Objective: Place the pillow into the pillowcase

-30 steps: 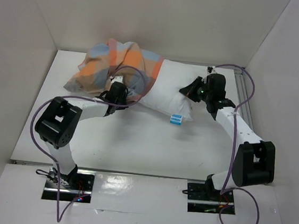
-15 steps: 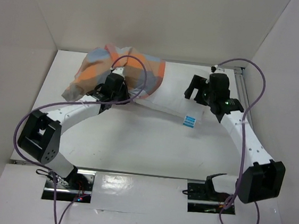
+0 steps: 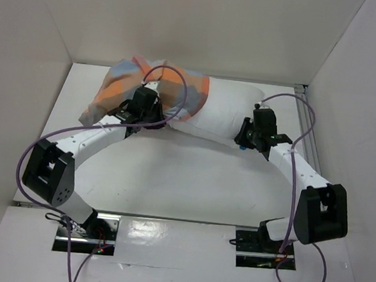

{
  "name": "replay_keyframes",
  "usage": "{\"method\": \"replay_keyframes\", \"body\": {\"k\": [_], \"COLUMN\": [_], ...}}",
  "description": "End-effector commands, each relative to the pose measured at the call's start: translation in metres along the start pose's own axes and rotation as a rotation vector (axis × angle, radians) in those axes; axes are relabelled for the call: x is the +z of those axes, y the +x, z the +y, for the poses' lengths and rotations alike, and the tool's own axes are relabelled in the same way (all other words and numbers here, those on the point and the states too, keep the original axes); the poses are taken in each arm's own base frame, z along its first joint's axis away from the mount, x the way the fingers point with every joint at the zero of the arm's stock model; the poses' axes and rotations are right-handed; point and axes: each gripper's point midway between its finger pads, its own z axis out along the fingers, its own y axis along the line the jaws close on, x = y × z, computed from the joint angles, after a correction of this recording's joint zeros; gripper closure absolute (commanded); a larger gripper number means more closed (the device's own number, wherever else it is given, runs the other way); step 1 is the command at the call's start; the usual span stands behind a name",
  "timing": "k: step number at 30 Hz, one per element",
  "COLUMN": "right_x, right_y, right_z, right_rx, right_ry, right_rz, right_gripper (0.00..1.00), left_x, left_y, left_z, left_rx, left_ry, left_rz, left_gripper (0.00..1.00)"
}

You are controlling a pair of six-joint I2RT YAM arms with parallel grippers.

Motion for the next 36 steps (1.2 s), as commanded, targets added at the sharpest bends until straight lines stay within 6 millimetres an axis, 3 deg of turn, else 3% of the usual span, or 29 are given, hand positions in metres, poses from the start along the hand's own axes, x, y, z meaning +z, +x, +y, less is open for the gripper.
{"method": "replay_keyframes", "body": {"k": [1, 3, 4, 5, 6, 7, 8, 9, 10, 11, 13, 15, 19, 22, 24, 25, 26, 28, 30, 33, 34, 36], "right_x": [0.002, -0.015, -0.021, -0.034, -0.032, -0.035, -0.044, -0.045, -0.044, -0.043, -0.064, -0.080, -0.141, -0.183, -0.211, -0.229, -0.234, -0.253, -0.256, -0.218, -0.190, -0.146], "right_y": [-0.054, -0.085, -0.081, -0.093, -0.089, -0.087, -0.087, -0.087, -0.086, -0.087, -0.097, -0.105, -0.106, -0.110, -0.098, -0.104, -0.093, -0.092, -0.085, -0.076, -0.068, -0.067], "right_z": [0.054, 0.090, 0.120, 0.145, 0.161, 0.176, 0.196, 0.197, 0.202, 0.200, 0.192, 0.183, 0.155, 0.146, 0.140, 0.140, 0.135, 0.137, 0.138, 0.136, 0.125, 0.124], "right_rx": [0.025, 0.028, 0.034, 0.020, 0.011, 0.003, -0.013, 0.002, -0.003, 0.000, -0.003, -0.040, -0.099, -0.137, -0.158, -0.170, -0.173, -0.180, -0.156, -0.101, -0.076, -0.052], "right_ry": [-0.253, -0.395, -0.473, -0.540, -0.566, -0.594, -0.647, -0.650, -0.656, -0.646, -0.632, -0.590, -0.520, -0.510, -0.522, -0.530, -0.521, -0.544, -0.560, -0.502, -0.430, -0.394], "right_rz": [-0.178, -0.247, -0.231, -0.255, -0.237, -0.227, -0.228, -0.223, -0.218, -0.225, -0.264, -0.308, -0.369, -0.403, -0.376, -0.399, -0.353, -0.345, -0.304, -0.221, -0.187, -0.162], "right_gripper": [0.96, 1.00, 1.00, 1.00, 1.00, 1.00, 1.00, 1.00, 1.00, 1.00, 1.00, 1.00, 1.00, 1.00, 1.00, 1.00, 1.00, 1.00, 1.00, 1.00, 1.00, 1.00], "left_x": [-0.027, -0.028, -0.033, -0.035, -0.041, -0.034, -0.048, -0.059, -0.065, -0.076, -0.097, -0.137, -0.190, -0.219, -0.246, -0.253, -0.262, -0.266, -0.262, -0.236, -0.197, -0.151], "left_y": [-0.052, -0.041, -0.050, -0.041, -0.025, -0.011, -0.015, 0.005, 0.009, -0.001, -0.002, -0.033, -0.094, -0.121, -0.144, -0.150, -0.160, -0.173, -0.189, -0.206, -0.200, -0.199], "left_z": [-0.045, -0.070, -0.091, -0.111, -0.144, -0.163, -0.194, -0.222, -0.236, -0.256, -0.268, -0.278, -0.253, -0.239, -0.232, -0.225, -0.221, -0.216, -0.212, -0.204, -0.203, -0.192], "left_rx": [0.057, 0.093, 0.107, 0.127, 0.155, 0.177, 0.192, 0.229, 0.253, 0.263, 0.294, 0.307, 0.285, 0.302, 0.310, 0.302, 0.308, 0.305, 0.297, 0.258, 0.242, 0.214], "left_ry": [0.150, 0.224, 0.274, 0.336, 0.409, 0.445, 0.522, 0.580, 0.614, 0.660, 0.725, 0.801, 0.792, 0.749, 0.729, 0.709, 0.699, 0.664, 0.650, 0.640, 0.638, 0.608], "left_rz": [-0.109, -0.052, -0.066, -0.029, 0.006, 0.044, 0.047, 0.091, 0.107, 0.097, 0.117, 0.038, -0.113, -0.182, -0.259, -0.270, -0.313, -0.362, -0.389, -0.364, -0.286, -0.213], "left_gripper": [1.00, 1.00, 1.00, 1.00, 1.00, 1.00, 1.00, 1.00, 1.00, 1.00, 1.00, 1.00, 1.00, 1.00, 1.00, 1.00, 1.00, 1.00, 1.00, 1.00, 1.00, 1.00]}}
